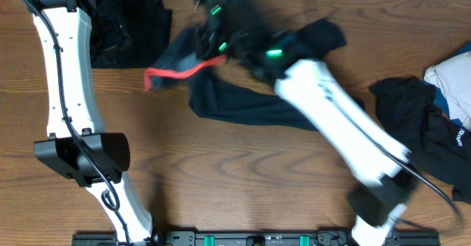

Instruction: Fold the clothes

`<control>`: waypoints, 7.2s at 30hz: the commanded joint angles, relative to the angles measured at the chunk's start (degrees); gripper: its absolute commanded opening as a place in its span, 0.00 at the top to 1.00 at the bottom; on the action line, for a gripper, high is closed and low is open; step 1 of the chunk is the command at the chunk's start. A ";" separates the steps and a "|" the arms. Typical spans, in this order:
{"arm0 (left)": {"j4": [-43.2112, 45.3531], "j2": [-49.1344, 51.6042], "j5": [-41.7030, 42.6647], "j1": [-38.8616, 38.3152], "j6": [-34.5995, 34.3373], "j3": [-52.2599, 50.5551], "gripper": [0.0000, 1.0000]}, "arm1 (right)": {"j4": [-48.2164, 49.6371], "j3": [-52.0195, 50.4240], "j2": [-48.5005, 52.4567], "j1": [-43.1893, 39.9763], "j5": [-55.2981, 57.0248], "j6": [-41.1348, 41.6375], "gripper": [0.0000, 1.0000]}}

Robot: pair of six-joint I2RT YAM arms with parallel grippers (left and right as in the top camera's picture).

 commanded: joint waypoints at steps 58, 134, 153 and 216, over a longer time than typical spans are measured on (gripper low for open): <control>26.99 -11.28 46.64 -19.28 30.10 -21.55 0.02 | 13.31 4.28 -14.97 -23.43 -40.41 23.61 0.99; 34.01 -11.37 55.91 -23.76 48.81 -21.55 0.94 | 24.52 4.28 -14.95 -27.21 -61.55 39.82 0.99; 32.41 -15.78 54.90 -21.49 47.65 -21.55 0.94 | 23.61 4.22 -14.95 -30.56 -61.77 38.62 0.99; 39.54 -11.23 67.49 -22.18 48.46 -21.73 0.94 | 41.92 4.22 -14.95 -32.20 -68.65 59.23 0.99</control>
